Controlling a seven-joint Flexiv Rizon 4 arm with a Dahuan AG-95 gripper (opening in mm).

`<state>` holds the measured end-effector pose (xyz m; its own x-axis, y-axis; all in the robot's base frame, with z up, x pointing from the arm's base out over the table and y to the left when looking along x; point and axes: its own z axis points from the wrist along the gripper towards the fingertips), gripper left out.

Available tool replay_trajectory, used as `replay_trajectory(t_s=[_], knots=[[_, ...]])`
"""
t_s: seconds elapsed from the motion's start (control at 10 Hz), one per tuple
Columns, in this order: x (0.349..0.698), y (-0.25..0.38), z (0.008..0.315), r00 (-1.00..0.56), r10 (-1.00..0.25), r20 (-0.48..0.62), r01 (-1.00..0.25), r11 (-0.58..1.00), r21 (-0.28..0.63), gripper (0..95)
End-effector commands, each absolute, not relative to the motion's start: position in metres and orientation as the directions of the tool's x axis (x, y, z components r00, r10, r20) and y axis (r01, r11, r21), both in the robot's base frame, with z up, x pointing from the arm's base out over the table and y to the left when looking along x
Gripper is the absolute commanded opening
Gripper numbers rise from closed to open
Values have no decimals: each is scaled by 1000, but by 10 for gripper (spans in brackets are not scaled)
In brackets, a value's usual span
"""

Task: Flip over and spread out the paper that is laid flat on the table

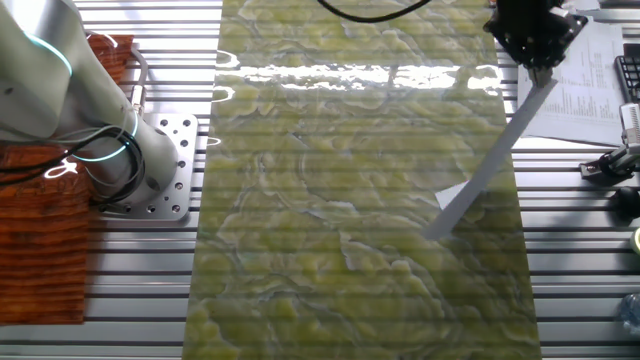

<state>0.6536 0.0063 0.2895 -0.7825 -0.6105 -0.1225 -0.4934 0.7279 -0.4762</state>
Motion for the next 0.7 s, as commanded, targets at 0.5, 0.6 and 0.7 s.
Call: replay_trajectory(t_s=[0.5, 0.6, 0.7], knots=[[653, 24, 281, -923, -383, 19, -384, 923, -22, 0], [653, 27, 279, -921, -387, 34, -388, 922, -16, 0], [652, 28, 278, -922, -386, 42, -387, 922, -12, 0]])
